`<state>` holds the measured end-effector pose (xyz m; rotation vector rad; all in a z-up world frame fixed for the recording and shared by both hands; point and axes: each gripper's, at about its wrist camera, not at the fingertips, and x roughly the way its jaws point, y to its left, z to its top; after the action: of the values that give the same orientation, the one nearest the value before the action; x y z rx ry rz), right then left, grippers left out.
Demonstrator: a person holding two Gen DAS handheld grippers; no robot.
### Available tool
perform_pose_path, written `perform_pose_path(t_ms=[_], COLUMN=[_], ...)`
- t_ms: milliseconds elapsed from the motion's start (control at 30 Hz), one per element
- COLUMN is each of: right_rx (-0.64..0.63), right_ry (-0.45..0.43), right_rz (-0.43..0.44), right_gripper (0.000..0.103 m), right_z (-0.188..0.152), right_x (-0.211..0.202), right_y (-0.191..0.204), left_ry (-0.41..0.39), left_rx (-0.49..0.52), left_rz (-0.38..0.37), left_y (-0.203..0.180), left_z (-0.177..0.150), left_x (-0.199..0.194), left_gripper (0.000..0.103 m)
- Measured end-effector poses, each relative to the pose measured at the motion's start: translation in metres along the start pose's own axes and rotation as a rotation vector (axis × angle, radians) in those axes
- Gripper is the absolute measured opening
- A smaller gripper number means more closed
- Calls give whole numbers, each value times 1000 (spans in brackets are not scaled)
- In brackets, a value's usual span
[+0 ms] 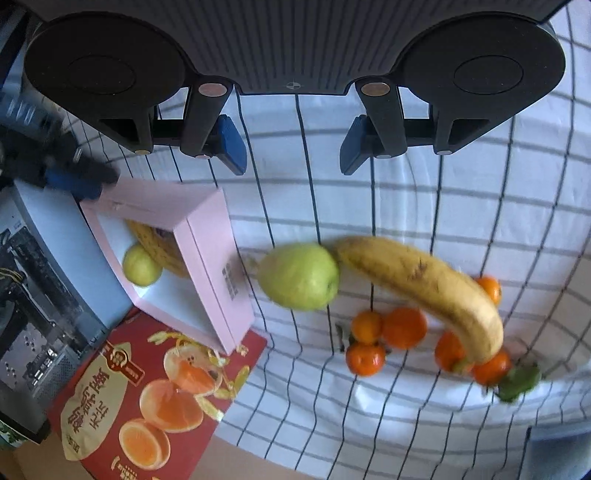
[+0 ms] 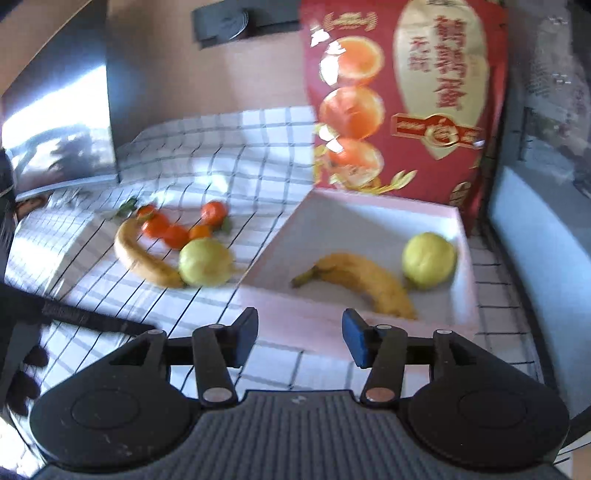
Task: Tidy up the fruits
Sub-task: 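Move the left gripper to a tangerine and close on it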
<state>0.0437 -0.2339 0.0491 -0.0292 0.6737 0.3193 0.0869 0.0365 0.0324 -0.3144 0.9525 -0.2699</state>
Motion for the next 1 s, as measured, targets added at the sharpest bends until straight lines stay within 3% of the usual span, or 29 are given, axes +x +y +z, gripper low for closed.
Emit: perform_pose_path(t_ms=[267,433,667,900,1000], right_rx=[-102,-81,-74,-27,2], right_ry=[60,80,88,114,125], right_rz=[6,28,23,-10,-22], right_gripper=[50,51,51,51,51], right_z=[-24,-29,-34,-41,-43], right_x=[15,20,20,19,19], right_y=[36,42,48,37,31], left_ry=[-100,-153,-56,51,50], left_rx=[24,163,264,256,243], left_rz=[86,203,260,304,278], left_y=[12,10,18,33,38], left_z=[39,89,126,127,128], left_x=[-13,-4,43,81,84], left_gripper=[61,61,61,59,62])
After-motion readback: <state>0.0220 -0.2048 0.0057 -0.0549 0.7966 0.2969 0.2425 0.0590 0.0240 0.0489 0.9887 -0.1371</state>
